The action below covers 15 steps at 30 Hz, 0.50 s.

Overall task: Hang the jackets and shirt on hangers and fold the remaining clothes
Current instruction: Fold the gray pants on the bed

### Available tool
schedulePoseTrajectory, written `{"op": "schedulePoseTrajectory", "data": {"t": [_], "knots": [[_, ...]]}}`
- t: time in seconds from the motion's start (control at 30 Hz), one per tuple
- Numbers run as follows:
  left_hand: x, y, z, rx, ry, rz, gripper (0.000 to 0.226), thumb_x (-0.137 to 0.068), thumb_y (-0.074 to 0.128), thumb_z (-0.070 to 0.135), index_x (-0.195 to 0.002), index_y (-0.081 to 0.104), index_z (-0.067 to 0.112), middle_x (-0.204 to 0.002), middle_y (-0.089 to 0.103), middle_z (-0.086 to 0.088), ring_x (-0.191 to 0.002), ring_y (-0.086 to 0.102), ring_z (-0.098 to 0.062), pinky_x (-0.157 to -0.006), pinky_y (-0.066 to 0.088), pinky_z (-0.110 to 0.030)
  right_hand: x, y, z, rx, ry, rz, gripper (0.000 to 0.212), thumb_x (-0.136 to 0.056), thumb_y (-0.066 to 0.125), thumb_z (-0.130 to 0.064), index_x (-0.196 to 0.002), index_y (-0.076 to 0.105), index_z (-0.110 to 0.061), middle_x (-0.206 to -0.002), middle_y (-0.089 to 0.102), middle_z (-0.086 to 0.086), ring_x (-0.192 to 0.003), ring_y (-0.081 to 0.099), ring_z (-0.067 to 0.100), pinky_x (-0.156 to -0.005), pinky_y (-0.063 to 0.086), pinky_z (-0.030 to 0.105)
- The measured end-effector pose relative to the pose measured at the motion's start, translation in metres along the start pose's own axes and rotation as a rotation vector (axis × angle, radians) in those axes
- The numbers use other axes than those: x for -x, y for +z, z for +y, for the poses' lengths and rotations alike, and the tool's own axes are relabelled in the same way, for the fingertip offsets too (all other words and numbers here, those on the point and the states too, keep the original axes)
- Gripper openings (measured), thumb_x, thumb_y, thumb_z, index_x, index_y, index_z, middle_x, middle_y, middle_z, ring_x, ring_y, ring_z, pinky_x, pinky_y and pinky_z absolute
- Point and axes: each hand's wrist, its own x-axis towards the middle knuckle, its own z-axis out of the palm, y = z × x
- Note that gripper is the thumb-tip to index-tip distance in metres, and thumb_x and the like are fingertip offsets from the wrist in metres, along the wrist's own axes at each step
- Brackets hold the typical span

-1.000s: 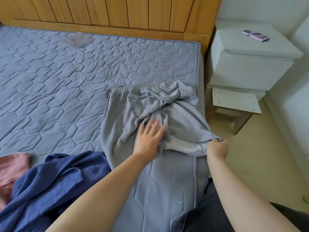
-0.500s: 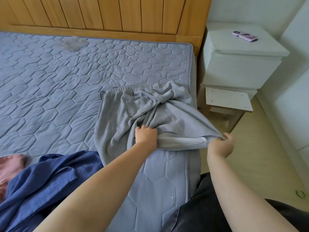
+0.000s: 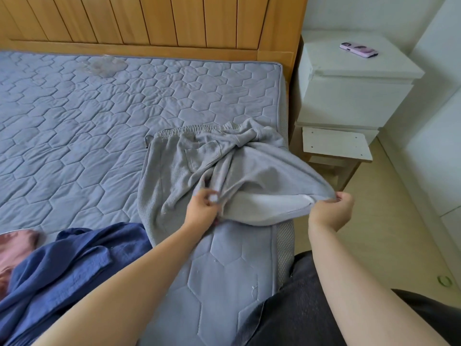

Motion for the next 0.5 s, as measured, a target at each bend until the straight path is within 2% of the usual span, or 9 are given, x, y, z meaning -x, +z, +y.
{"op": "schedulePoseTrajectory", "data": {"t": [0.07,0.1,0.2,0.27,0.33,0.37,0.43,0.47,0.5], "knots": [[0.004,-0.008,-0.012,-0.287,-0.114,-0.192,0.028,-0.082,0.048,-0.001,-0.107,0.056,0.008,-0.078,0.063,-0.009,-0.045,0.060,-0.022,-0.049,0.056,-0.031,-0.005,0.003,0.008,0.069,0.095,-0.047,0.028,-0.089,0.042,0.005,-0.113,0.053,-0.001,-0.107,0.057,0.015,-0.090,0.054,0.027,-0.074,0.040,0.029],[0.005,-0.013,-0.013,-0.465,-0.093,-0.225,0.024,-0.081,0.048,0.003,-0.103,0.054,0.010,-0.077,0.065,-0.011,-0.049,0.063,-0.025,-0.052,0.056,-0.031,-0.008,0.006,0.011,0.097,0.135,-0.078,0.025,-0.090,0.046,0.001,-0.114,0.054,0.000,-0.109,0.059,0.017,-0.092,0.056,0.030,-0.074,0.041,0.030],[0.008,-0.015,-0.008,-1.046,0.143,-0.133,0.018,-0.083,0.054,0.022,-0.097,0.046,0.014,-0.089,0.059,-0.005,-0.076,0.055,-0.028,-0.062,0.045,-0.032,-0.013,0.019,0.023,0.129,0.319,-0.299,0.029,-0.090,0.060,-0.025,-0.103,0.060,0.001,-0.093,0.062,0.015,-0.089,0.063,0.032,-0.077,0.050,0.036],[0.007,-0.003,-0.002,-1.184,0.329,-0.075,0.025,-0.084,0.055,0.025,-0.105,0.044,0.017,-0.102,0.054,-0.002,-0.090,0.053,-0.026,-0.064,0.039,-0.032,-0.013,0.029,0.035,0.064,0.486,-0.486,0.040,-0.081,0.071,-0.032,-0.106,0.058,-0.003,-0.093,0.063,0.010,-0.077,0.062,0.025,-0.065,0.052,0.034],[0.002,0.012,0.003,-1.223,0.472,-0.058,0.032,-0.085,0.056,0.027,-0.113,0.045,0.017,-0.110,0.050,-0.001,-0.103,0.050,-0.024,-0.068,0.040,-0.031,-0.020,0.041,0.054,0.083,0.551,-0.577,0.052,-0.075,0.077,-0.030,-0.115,0.057,-0.004,-0.102,0.064,0.011,-0.077,0.063,0.022,-0.056,0.051,0.030],[-0.002,0.020,0.004,-1.243,0.523,-0.057,0.031,-0.086,0.055,0.026,-0.115,0.046,0.017,-0.111,0.050,-0.001,-0.106,0.048,-0.024,-0.070,0.039,-0.031,-0.019,0.042,0.055,0.112,0.559,-0.588,0.053,-0.074,0.078,-0.026,-0.118,0.056,-0.004,-0.103,0.064,0.010,-0.079,0.063,0.023,-0.057,0.052,0.031],[-0.008,0.029,0.010,-1.280,0.537,-0.097,0.021,-0.090,0.050,0.019,-0.110,0.053,0.015,-0.110,0.054,-0.003,-0.103,0.050,-0.025,-0.071,0.038,-0.030,-0.015,0.038,0.043,0.144,0.416,-0.487,0.035,-0.079,0.071,-0.011,-0.109,0.055,-0.003,-0.096,0.058,0.010,-0.080,0.059,0.026,-0.066,0.053,0.035],[-0.009,0.030,0.013,-1.233,0.514,-0.092,0.015,-0.090,0.048,0.016,-0.103,0.055,0.014,-0.105,0.058,-0.005,-0.097,0.053,-0.026,-0.069,0.039,-0.031,-0.014,0.032,0.035,0.149,0.265,-0.399,0.018,-0.081,0.063,-0.003,-0.097,0.054,-0.006,-0.089,0.055,0.009,-0.077,0.055,0.027,-0.066,0.049,0.035],[-0.008,0.031,0.016,-1.073,0.485,-0.056,0.008,-0.090,0.047,0.015,-0.093,0.054,0.012,-0.094,0.060,-0.006,-0.087,0.055,-0.027,-0.066,0.040,-0.032,-0.012,0.025,0.026,0.135,0.075,-0.291,0.012,-0.081,0.054,0.004,-0.085,0.051,-0.006,-0.081,0.050,0.009,-0.072,0.049,0.027,-0.062,0.043,0.034]]}}
